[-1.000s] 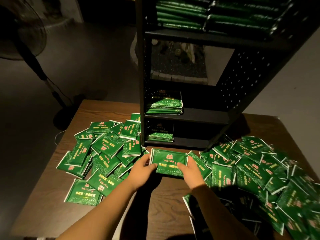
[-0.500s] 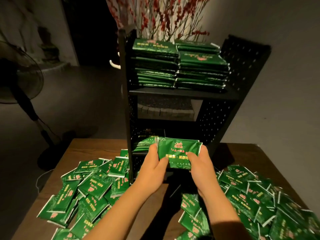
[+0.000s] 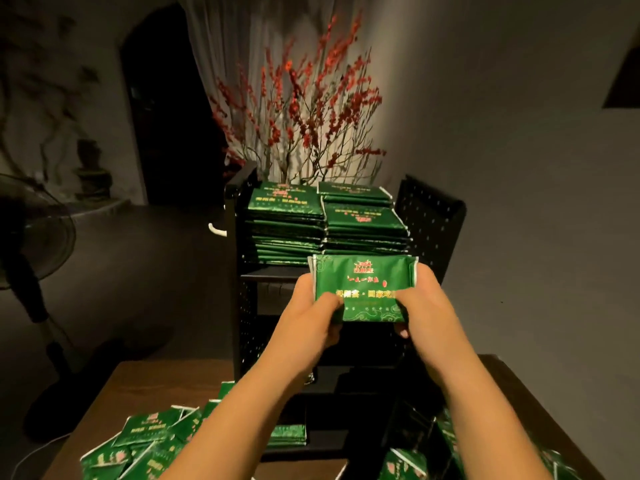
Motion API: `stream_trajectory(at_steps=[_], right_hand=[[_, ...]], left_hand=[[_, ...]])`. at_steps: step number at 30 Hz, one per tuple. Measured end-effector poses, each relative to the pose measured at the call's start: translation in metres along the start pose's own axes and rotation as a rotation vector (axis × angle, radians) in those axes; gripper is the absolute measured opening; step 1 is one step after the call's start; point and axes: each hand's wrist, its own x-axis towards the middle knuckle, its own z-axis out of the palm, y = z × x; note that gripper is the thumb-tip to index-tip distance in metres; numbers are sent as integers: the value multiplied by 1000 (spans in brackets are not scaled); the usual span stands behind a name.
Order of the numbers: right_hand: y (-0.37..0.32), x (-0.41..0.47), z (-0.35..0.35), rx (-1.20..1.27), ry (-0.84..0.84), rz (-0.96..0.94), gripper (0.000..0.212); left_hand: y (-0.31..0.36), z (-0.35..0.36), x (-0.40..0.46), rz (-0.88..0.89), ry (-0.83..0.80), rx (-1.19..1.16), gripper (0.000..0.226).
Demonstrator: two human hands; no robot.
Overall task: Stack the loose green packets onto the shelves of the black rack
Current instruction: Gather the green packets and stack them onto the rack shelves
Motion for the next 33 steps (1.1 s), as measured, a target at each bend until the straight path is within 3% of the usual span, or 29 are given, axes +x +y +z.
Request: stream_trajectory(at_steps=[2, 4, 8, 13, 16, 18, 22, 26, 33], right_hand=[[-16, 13, -9, 26, 56, -29, 21], [-30, 28, -18, 99, 129, -26, 23], [-53, 75, -31, 128, 139, 14, 15], [-69, 118, -30, 78, 87, 211, 19], [-77, 124, -25, -19, 99, 245, 7], [-80, 126, -23, -62, 106, 253, 14], [-85, 128, -16, -232, 65, 214, 30], [-85, 124, -12, -327, 47, 182, 26], [-70, 121, -17, -62, 54, 222, 63]], left_hand=[[19, 5, 6, -43, -34, -226, 6], [36, 12, 10, -81, -55, -470, 10], [58, 19, 25, -105, -86, -644, 4], [77, 24, 36, -203, -94, -581, 7], [79, 24, 41, -273, -118, -530, 14], [77, 24, 44, -303, -139, -513, 16], [77, 26, 46, -257, -169, -445, 20], [78, 27, 48, -174, -161, -406, 20], [80, 25, 48, -74, -124, -336, 24]])
